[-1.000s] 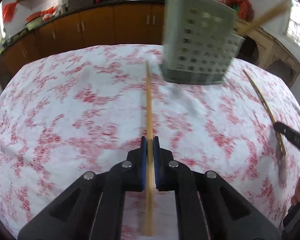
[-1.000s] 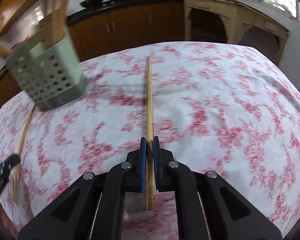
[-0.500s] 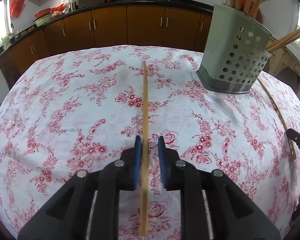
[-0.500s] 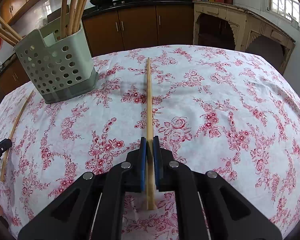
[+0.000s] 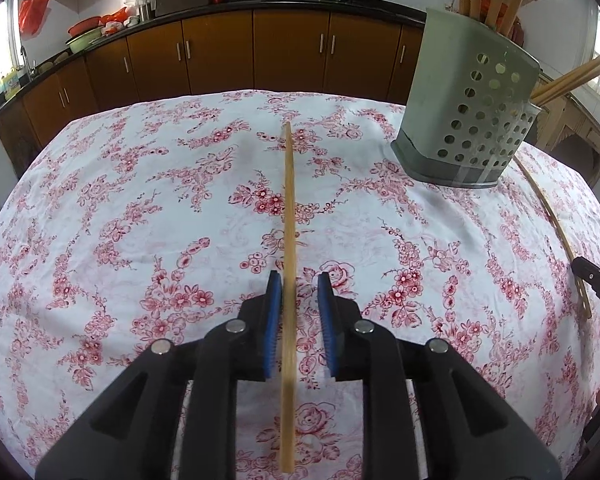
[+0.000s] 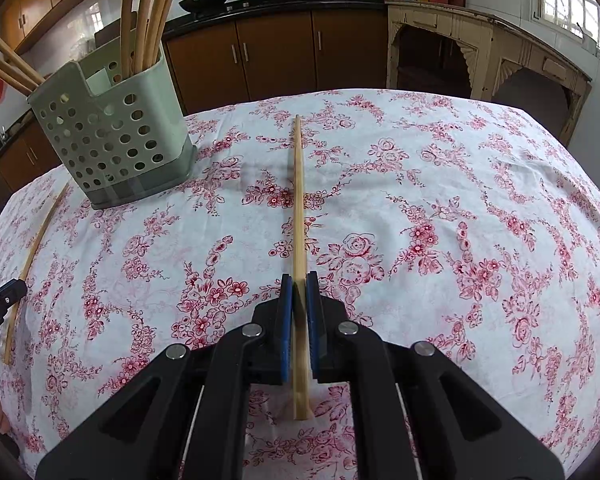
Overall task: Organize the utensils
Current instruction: 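Hold both gripped chopsticks and begin lifting them off the cloth, then lift both held chopsticks upright and carry them toward the green holder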
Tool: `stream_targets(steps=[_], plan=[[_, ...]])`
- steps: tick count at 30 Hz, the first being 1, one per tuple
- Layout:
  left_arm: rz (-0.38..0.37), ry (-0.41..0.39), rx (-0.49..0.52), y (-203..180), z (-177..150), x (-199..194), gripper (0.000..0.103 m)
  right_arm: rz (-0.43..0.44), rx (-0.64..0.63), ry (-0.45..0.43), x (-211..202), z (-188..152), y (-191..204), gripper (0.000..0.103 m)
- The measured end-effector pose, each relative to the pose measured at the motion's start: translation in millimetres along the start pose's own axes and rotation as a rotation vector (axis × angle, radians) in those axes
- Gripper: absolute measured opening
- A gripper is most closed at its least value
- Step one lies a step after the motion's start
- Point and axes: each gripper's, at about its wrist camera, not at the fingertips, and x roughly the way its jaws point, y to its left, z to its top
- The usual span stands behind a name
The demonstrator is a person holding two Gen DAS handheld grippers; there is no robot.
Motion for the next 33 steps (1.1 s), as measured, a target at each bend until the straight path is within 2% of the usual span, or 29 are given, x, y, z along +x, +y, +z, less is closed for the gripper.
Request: stream_targets(steps=[6,9,11,23,24,28,33], plan=[[0.022,0.002,0.028,-8,0,1,0.026,-0.035,-0.028,0.0,-1,-1,5,0.008],[0.064,0.005,0.031,-10,0,2,0.035,-0.087,-0.074,-0.001,0,-1,15,0.009],[0.051,0.006,0.014,-6,0,2,0.037,-0.1,-0.085,-0.001,0,-1,17,0.009],[0.042,0.008,0.011,-1,-13,-10,0.041,-0.016,-0.017,0.002,-6,-7,2,0.01],[0.044,0.008,0.01,-1,-14,-11,0.04,-0.016,-0.017,0.001,-6,-8,2,0.01],[0.047,0.004,0.015,-4,-16,-14,0.008,-0.006,-0.01,0.0,-7,-8,0,0.008],[0.031,0.024,0.036,-6,-16,-21,0.007,0.009,-0.009,-0.033,-19,-11,-3,0.007]])
